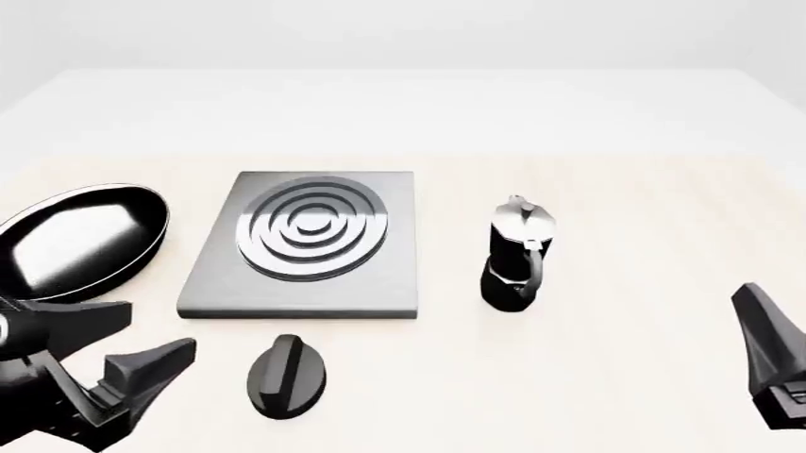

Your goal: Turn on the stove and put the frying pan on it.

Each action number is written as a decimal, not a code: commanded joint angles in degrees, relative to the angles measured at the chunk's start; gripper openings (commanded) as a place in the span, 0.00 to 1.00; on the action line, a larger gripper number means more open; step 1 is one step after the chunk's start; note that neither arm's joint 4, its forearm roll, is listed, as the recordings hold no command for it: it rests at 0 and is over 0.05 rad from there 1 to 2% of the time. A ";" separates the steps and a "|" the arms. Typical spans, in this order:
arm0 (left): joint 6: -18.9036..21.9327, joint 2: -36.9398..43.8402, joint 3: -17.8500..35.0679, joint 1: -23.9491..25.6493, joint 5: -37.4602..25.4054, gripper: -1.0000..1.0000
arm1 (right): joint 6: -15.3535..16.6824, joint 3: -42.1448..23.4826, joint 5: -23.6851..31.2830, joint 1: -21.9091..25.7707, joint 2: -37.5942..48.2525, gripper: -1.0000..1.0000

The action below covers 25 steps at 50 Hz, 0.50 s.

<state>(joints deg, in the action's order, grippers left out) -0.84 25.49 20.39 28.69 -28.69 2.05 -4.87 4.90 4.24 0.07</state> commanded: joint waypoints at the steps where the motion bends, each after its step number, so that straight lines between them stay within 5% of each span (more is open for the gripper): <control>1: -2.02 2.94 0.28 4.86 -1.56 1.00 | -0.17 0.01 0.19 0.33 -0.02 1.00; 25: -3.70 15.09 -6.54 7.89 14.99 1.00 | -1.44 1.74 -0.41 0.77 -0.01 1.00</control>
<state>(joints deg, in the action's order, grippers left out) -3.97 35.64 15.85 35.57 -19.71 1.09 -3.65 4.61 4.96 0.07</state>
